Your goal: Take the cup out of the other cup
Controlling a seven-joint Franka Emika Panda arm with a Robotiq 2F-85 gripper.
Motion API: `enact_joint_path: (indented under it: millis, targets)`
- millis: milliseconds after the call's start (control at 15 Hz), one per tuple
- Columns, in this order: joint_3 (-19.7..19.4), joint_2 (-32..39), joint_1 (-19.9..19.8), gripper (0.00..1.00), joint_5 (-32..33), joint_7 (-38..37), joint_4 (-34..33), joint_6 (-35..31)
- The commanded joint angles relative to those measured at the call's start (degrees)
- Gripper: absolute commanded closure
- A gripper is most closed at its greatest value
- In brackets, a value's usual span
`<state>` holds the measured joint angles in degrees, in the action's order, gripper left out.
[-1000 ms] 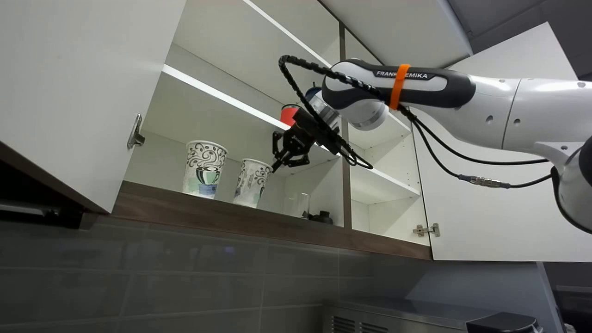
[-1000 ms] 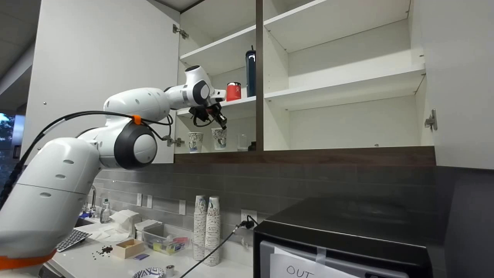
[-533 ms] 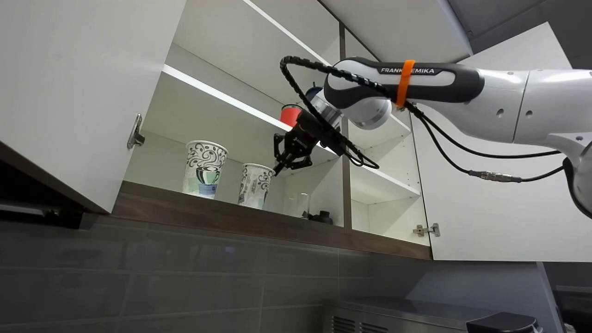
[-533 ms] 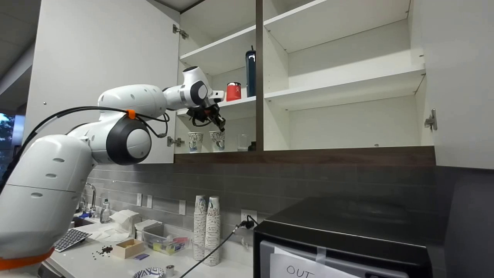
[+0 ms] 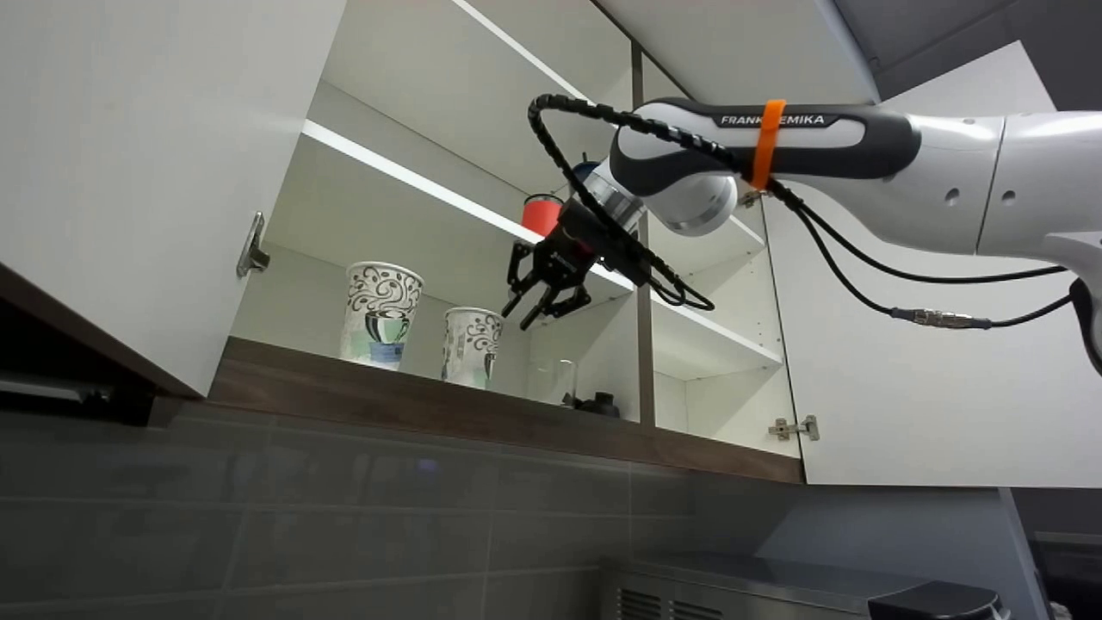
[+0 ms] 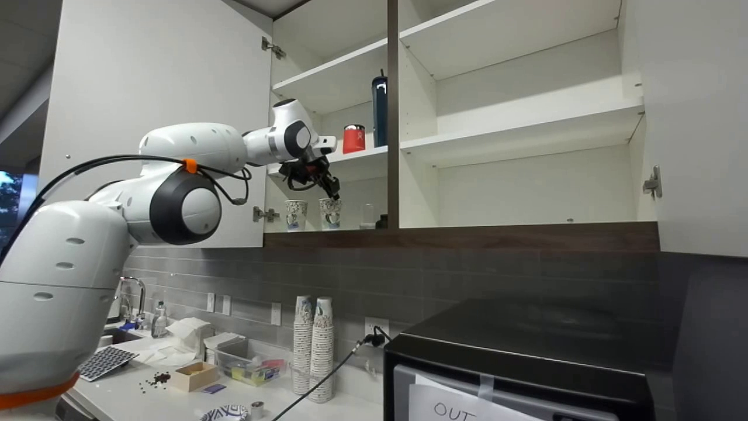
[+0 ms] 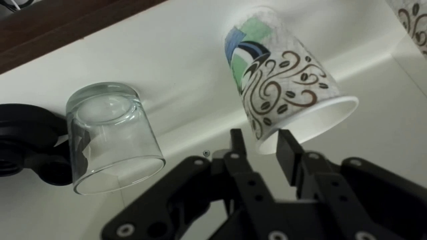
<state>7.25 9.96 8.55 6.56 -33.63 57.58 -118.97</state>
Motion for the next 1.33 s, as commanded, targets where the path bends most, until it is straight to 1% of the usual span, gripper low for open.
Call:
enact_joint_path:
  millis: [0,67,267,333,400,533,667,733,800,1000,1267]
  targets:
    - [0.1,-3.0,-0.3,0.36,-0.8,-0.3,4.9,-2.9]
    - [0.1,-3.5,-0.3,0.29,-1.4,-0.1,5.8,-3.1]
    - [0.1,-5.7,-0.4,0.05,-1.5,0.4,8.6,-2.6]
    - [0.2,-6.5,-0.7,0.01,-2.7,1.8,9.5,-2.4]
    - [0.2,-7.7,-0.9,0.0,-3.5,2.9,11.1,-3.7]
    - [-0.1,-10.0,-0.9,0.0,-2.7,4.0,14.2,-4.7]
    - [-0.2,-12.6,-1.1,0.0,-4.2,6.4,17.6,-5.2]
    - [-0.3,-14.0,-1.1,0.0,-5.9,9.2,19.5,-5.3]
    - [-0.4,-15.4,-1.0,0.0,-6.0,10.4,21.3,-5.1]
    - [-1.1,-20.9,-0.4,0.0,-10.8,18.2,27.1,-2.2]
    - [-2.1,-29.3,0.2,0.0,-12.4,25.6,35.9,-1.2]
